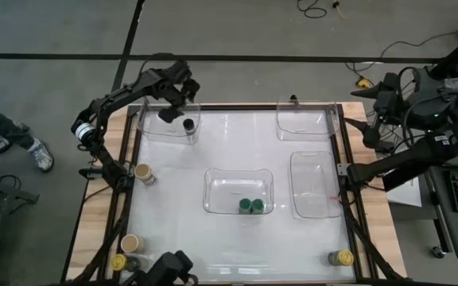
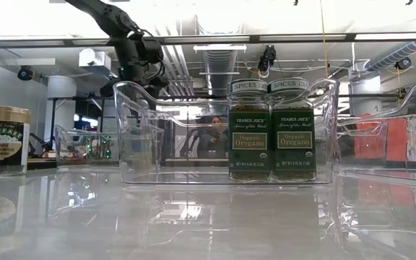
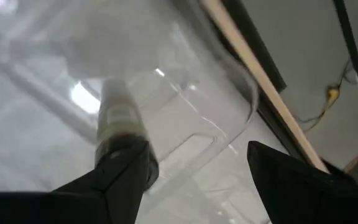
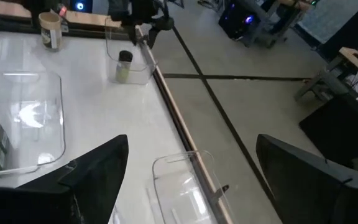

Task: Sort spices by type
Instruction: Put the top black seasoning bottle into the top left transparent bin

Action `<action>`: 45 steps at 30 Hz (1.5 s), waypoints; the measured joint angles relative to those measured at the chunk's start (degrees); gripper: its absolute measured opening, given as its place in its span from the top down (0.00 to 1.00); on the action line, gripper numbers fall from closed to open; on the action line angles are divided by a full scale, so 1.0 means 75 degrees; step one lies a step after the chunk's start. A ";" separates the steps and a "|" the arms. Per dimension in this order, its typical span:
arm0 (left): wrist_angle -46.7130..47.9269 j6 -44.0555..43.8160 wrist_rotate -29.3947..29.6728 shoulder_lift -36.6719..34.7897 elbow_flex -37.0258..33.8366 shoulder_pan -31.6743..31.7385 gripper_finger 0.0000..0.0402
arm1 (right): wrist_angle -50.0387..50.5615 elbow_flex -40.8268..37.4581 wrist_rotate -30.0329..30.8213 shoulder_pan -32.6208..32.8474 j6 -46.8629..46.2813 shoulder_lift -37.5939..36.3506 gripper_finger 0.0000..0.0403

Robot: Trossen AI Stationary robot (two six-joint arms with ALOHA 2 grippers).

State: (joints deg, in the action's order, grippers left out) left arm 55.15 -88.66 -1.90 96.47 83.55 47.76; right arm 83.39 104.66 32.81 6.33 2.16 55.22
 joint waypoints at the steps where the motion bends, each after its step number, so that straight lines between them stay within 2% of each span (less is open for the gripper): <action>1: -0.0001 0.0346 0.0023 0.0000 0.0000 0.0082 0.37 | 0.0001 -0.0002 -0.0028 0.0000 -0.0075 0.0049 0.14; 8: -0.0331 0.2764 0.0174 0.0000 0.0000 0.0555 0.48 | -0.0054 -0.0006 -0.0040 0.0000 -0.0471 0.0521 0.14; 16: -0.0206 0.5166 0.0099 0.0021 -0.0102 0.0662 0.75 | -0.0483 -0.0006 -0.0055 0.0000 -0.0717 0.1067 0.16; 19: -0.0207 0.5531 -0.0269 0.0144 -0.0102 0.0643 0.87 | -0.0663 -0.0006 -0.0058 0.0000 -0.0941 0.1221 0.18; 22: 0.0055 0.5038 -0.0558 0.0318 -0.0103 0.0643 0.97 | -0.0731 -0.0020 -0.0090 0.0003 -0.1131 0.1366 0.19; 27: 0.0490 0.5146 -0.0634 0.0625 -0.0108 0.0563 0.98 | -0.0824 -0.0006 -0.0052 0.0003 -0.1310 0.1468 0.19; 33: 0.0314 0.5243 -0.0620 0.0780 -0.0108 0.0437 1.00 | -0.0827 -0.0009 -0.0055 0.0003 -0.1552 0.1534 0.18; 45: 0.0313 0.5330 -0.0440 0.0883 -0.0108 0.0269 1.00 | -0.0824 -0.0006 -0.0052 0.0003 -0.1566 0.1501 0.22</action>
State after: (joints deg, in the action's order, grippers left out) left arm 57.49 -48.69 -5.20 103.09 82.74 49.77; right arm 77.21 104.62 32.42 6.35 -9.59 66.48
